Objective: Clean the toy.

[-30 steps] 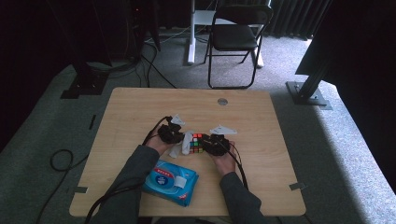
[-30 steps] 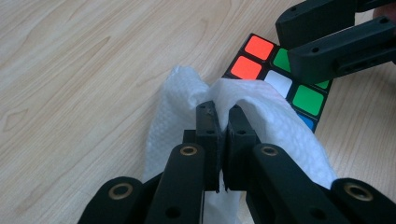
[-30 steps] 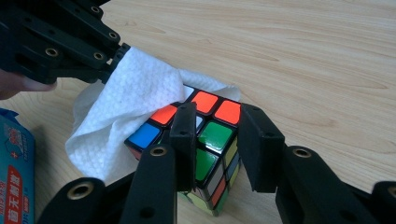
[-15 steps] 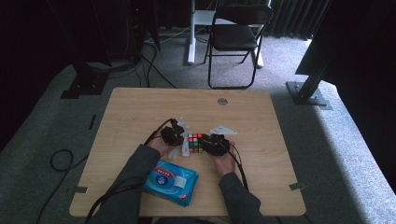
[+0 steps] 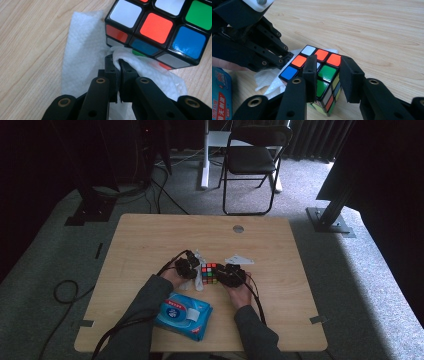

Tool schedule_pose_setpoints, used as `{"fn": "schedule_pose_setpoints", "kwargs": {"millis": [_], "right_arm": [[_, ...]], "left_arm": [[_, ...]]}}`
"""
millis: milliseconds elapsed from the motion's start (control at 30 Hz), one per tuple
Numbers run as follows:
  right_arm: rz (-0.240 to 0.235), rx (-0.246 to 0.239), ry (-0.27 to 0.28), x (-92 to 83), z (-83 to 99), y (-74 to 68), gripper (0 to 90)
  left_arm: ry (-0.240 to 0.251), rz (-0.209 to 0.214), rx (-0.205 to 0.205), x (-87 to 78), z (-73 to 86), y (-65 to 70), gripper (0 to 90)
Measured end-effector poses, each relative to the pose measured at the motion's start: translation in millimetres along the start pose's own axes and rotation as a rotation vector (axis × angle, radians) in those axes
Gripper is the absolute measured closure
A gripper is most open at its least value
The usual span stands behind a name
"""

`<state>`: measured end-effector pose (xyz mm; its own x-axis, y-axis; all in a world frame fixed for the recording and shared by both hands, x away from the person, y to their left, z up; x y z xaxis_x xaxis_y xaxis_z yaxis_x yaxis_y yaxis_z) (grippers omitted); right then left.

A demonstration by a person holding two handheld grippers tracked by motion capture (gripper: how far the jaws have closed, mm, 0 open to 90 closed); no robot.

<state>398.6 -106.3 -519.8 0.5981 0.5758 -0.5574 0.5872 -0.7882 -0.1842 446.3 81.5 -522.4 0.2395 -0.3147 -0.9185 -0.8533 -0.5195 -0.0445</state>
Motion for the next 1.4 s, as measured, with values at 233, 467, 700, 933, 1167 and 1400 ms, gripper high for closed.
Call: {"fn": "schedule_pose_setpoints", "kwargs": {"millis": [233,467,700,933,1167,1400], "right_arm": [[0.000,-0.001,0.000,-0.1,-0.1,0.2,68.2],[0.000,0.003,-0.001,-0.2,0.0,0.2,68.2],[0.013,0.017,-0.001,-1.4,-0.1,2.7,68.7],[0.018,0.021,-0.002,-1.8,-0.2,3.0,68.8],[0.017,0.024,-0.001,-1.8,0.1,3.1,68.8],[0.013,0.026,-0.001,-1.7,0.0,3.8,68.9]], "left_arm": [[0.005,-0.017,0.019,-0.6,0.5,2.6,86.7],[0.019,-0.030,0.035,-2.9,1.2,4.9,86.8],[0.089,-0.023,0.043,-10.2,2.6,6.9,86.8],[0.176,-0.007,0.023,-19.5,6.2,6.0,86.8],[0.254,0.021,-0.002,-28.1,10.3,3.0,86.9],[0.264,0.027,0.007,-29.3,10.8,3.9,86.8]]}}
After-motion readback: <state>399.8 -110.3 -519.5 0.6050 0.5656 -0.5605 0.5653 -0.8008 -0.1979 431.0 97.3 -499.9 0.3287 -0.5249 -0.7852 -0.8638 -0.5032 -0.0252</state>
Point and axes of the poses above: each handheld gripper's, and its own axes: x roughly forward along the jaws, z roughly out of its underside, y roughly to its right, the point moved 1 cm from there along x, roughly forward along the jaws, and after that the axes turned 4 degrees about -y, right-handed, at the moved point
